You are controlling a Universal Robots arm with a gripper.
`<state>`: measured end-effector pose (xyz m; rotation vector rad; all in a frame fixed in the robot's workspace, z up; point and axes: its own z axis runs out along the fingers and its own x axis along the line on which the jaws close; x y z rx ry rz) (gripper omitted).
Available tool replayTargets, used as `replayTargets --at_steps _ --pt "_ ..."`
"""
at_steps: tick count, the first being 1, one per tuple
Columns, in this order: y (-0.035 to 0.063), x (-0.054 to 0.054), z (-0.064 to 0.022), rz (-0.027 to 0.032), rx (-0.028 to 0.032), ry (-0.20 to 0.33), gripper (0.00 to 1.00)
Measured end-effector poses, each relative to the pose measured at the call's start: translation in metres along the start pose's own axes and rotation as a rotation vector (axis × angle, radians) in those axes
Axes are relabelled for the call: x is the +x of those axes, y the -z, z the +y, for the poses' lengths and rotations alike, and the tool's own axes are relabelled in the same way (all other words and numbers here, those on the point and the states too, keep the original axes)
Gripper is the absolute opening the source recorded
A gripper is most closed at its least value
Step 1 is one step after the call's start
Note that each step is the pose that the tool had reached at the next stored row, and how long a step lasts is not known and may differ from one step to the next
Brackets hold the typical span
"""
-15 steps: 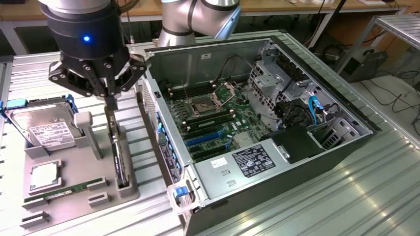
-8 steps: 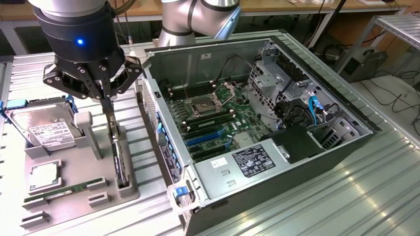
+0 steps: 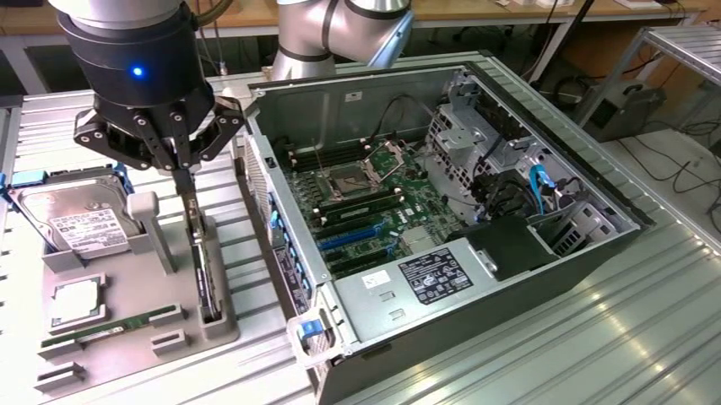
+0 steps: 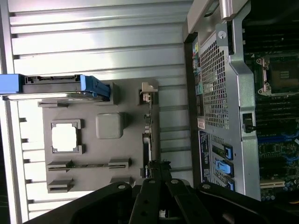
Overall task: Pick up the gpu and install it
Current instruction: 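Pick up the gpu and move the gpu toward the slot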
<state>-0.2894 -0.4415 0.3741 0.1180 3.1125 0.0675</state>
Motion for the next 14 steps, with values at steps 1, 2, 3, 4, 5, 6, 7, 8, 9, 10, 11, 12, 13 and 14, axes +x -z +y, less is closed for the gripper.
replayTargets --at_steps 1,2,3,4,5,6,7,8,9,10,11,12,13,14 --pt "0.0000 0.000 0.0000 0.0000 0.0000 0.000 0.11" --pt "0.0000 0.000 0.0000 0.0000 0.0000 0.000 0.17" --pt "0.0000 0.000 0.0000 0.0000 0.0000 0.000 0.24" --pt "0.0000 0.000 0.0000 0.0000 0.0000 0.000 0.24" --pt "0.0000 0.000 0.0000 0.0000 0.0000 0.000 0.30" --pt "0.0000 0.000 0.0000 0.0000 0.0000 0.000 0.30" --pt "0.0000 0.000 0.0000 0.0000 0.0000 0.000 0.36" --pt "0.0000 0.000 0.0000 0.0000 0.0000 0.000 0.36" --pt "-0.0001 0.000 0.0000 0.0001 0.0002 0.000 0.36" --pt "-0.0015 0.000 -0.0001 -0.0003 0.0007 0.000 0.36" --pt "-0.0043 0.000 -0.0002 -0.0003 0.0008 0.000 0.36" --pt "-0.0073 0.000 -0.0003 -0.0003 0.0008 0.000 0.36" --pt "-0.0105 0.000 -0.0005 -0.0003 0.0008 0.000 0.36" --pt "-0.0130 0.000 -0.0006 -0.0004 0.0007 0.000 0.36"
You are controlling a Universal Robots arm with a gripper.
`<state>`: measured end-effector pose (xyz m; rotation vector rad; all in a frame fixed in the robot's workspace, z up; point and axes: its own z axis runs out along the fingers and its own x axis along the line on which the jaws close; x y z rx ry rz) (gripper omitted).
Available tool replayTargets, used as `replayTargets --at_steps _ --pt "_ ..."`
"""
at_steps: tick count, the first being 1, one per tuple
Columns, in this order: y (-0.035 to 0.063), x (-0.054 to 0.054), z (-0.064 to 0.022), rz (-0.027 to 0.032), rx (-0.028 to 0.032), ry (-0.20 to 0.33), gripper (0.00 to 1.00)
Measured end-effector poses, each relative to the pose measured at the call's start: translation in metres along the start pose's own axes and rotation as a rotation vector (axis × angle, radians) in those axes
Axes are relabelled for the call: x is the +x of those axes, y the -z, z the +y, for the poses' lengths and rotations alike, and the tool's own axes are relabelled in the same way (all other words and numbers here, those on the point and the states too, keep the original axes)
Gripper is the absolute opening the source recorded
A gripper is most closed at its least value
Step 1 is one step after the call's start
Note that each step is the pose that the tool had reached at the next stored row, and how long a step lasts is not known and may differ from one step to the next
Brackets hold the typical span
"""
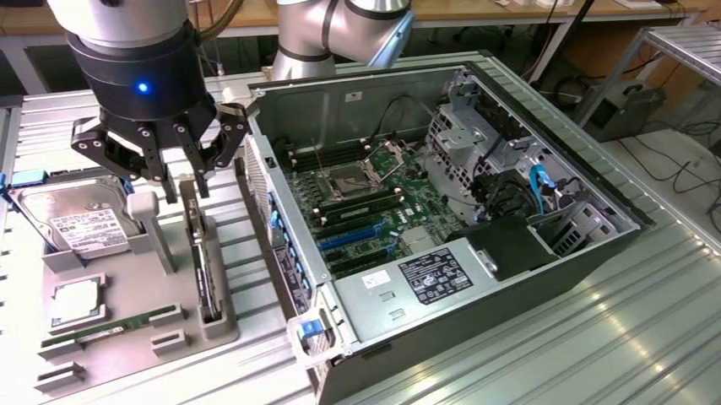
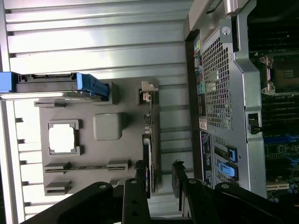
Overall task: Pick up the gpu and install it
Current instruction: 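Pick up the gpu and move the gpu toward the slot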
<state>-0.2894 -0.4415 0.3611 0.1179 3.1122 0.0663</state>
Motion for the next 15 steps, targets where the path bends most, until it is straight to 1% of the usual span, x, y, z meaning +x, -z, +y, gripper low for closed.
replayTargets --at_steps 10,15 --pt "-0.0180 0.001 -0.0027 0.0001 0.0000 0.000 0.36" --pt "-0.0286 0.001 -0.0050 0.0001 0.0001 0.000 0.36"
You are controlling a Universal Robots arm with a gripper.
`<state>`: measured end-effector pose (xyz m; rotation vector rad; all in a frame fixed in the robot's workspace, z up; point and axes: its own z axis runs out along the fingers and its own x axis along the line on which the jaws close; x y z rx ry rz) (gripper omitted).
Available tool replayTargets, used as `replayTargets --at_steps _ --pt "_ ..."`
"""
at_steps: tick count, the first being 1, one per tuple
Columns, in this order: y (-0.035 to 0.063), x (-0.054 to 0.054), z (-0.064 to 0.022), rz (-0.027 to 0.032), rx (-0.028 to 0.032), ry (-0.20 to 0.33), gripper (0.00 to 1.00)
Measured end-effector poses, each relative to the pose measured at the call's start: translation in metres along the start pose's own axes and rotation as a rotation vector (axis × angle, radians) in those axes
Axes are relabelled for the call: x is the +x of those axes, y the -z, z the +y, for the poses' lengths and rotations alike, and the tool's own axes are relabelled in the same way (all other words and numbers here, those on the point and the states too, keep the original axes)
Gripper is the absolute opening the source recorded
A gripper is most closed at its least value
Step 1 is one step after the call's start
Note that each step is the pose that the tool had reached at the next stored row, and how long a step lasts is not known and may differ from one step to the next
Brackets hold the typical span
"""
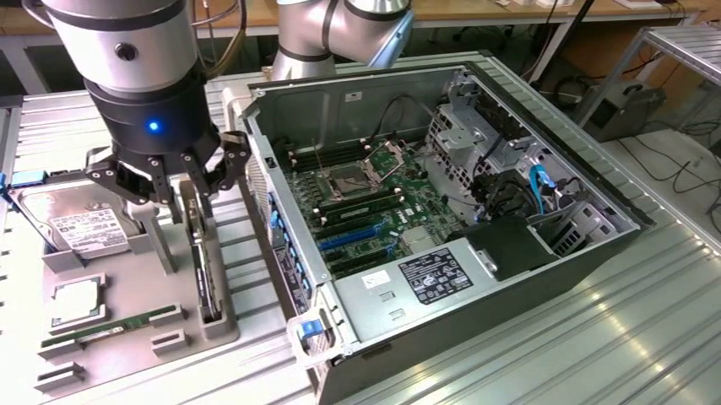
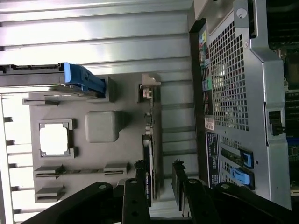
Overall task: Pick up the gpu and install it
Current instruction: 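Pick up the gpu and move the gpu toward the slot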
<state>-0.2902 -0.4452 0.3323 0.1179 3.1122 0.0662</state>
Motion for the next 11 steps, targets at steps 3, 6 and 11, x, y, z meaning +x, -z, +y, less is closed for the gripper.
replayTargets --at_steps 3,6,11 --pt "-0.0055 0.000 -0.0013 0.0000 0.0000 0.000 0.36" --pt "-0.0109 0.002 -0.0025 0.0001 0.0000 0.000 0.36" --pt "-0.0219 0.005 -0.0046 0.0001 0.0000 0.000 0.36"
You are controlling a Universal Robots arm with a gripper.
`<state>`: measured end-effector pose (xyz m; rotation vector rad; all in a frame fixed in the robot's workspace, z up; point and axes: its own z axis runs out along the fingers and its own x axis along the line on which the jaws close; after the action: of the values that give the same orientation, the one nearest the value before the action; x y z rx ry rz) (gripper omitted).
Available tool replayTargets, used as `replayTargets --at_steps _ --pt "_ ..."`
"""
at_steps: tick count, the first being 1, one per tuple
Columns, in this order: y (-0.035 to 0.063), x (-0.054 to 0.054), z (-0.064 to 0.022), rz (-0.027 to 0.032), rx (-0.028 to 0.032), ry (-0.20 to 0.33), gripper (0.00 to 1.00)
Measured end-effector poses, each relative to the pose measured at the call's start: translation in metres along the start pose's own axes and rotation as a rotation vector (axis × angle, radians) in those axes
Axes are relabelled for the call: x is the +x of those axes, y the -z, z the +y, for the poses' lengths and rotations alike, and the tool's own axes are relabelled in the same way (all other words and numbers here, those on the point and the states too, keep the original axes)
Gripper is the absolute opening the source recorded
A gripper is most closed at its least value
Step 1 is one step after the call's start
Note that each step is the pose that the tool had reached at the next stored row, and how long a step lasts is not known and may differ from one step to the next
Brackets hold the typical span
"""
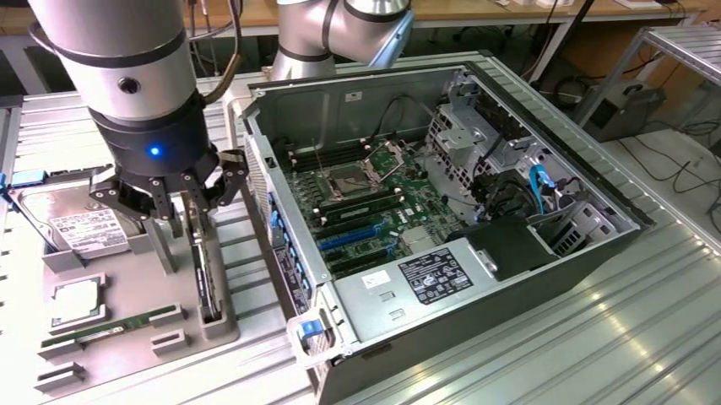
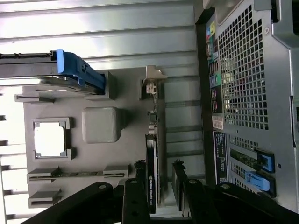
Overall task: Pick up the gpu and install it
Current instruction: 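Pick up the gpu and move the gpu toward the slot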
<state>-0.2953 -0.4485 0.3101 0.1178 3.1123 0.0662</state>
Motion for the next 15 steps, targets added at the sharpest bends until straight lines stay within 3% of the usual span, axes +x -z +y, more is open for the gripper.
replayTargets --at_steps 15 --pt "-0.0293 0.004 -0.0033 -0.0001 -0.0001 0.000 0.36"
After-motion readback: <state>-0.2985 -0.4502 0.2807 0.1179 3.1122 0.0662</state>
